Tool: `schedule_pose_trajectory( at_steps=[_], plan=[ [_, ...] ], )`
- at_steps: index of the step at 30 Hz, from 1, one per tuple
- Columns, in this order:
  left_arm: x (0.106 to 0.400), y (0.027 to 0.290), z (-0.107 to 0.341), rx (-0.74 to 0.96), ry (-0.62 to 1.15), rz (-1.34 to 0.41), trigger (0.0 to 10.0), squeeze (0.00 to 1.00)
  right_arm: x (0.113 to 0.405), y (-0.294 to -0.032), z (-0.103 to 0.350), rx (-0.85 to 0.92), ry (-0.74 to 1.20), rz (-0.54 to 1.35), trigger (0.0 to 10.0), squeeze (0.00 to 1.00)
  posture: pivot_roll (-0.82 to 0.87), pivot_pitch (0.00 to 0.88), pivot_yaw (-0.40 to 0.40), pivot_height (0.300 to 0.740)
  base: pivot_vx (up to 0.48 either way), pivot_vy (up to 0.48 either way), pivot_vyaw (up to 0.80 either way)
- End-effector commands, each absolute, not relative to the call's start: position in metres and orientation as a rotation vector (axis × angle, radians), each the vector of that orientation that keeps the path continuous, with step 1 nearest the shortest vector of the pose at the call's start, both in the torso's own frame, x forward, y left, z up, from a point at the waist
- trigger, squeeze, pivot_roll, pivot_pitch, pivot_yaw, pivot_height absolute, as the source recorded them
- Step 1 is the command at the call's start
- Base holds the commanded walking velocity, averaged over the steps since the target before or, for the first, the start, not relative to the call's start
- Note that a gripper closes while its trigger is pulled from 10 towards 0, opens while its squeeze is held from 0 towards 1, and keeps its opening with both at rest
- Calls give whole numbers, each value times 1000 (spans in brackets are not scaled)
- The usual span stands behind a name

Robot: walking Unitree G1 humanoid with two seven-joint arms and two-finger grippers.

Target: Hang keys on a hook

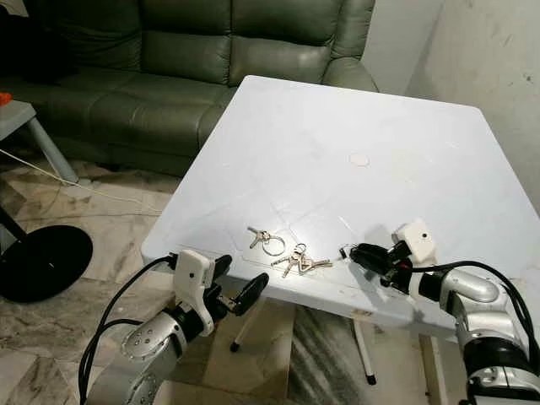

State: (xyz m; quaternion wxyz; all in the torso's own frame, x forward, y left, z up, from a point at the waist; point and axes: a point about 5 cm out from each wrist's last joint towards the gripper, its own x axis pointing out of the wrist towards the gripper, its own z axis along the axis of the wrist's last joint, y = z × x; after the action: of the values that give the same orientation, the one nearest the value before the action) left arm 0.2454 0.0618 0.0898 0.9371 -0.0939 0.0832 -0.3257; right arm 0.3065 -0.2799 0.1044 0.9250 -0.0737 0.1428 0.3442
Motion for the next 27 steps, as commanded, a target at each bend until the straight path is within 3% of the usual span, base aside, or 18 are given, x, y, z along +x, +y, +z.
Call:
schedule_pose_trajectory(
  at_steps=[1,3,5,8,9,27],
  plan=[
    [245,60,92,-193,166,-666,10000,0,309,-281,112,-149,265,710,10000,0,-14,85,-50,740,0,0,0],
    [245,60,92,-193,167,-664,10000,0,310,-280,112,-134,262,709,10000,0,-10,86,-53,740,0,0,0],
    [245,60,92,-194,168,-663,10000,0,312,-279,114,-140,255,706,10000,1000,-9,86,-54,740,0,0,0],
    [245,61,92,-196,166,-658,10000,0,312,-277,113,-142,259,720,10000,1000,-9,86,-54,740,0,0,0],
    [245,61,92,-196,166,-656,10000,0,312,-277,113,-142,260,723,10000,0,-9,86,-54,740,0,0,0],
    [247,61,92,-205,166,-646,10000,0,311,-268,110,-160,272,779,10000,0,-3,86,-58,740,0,0,0]
  ],
)
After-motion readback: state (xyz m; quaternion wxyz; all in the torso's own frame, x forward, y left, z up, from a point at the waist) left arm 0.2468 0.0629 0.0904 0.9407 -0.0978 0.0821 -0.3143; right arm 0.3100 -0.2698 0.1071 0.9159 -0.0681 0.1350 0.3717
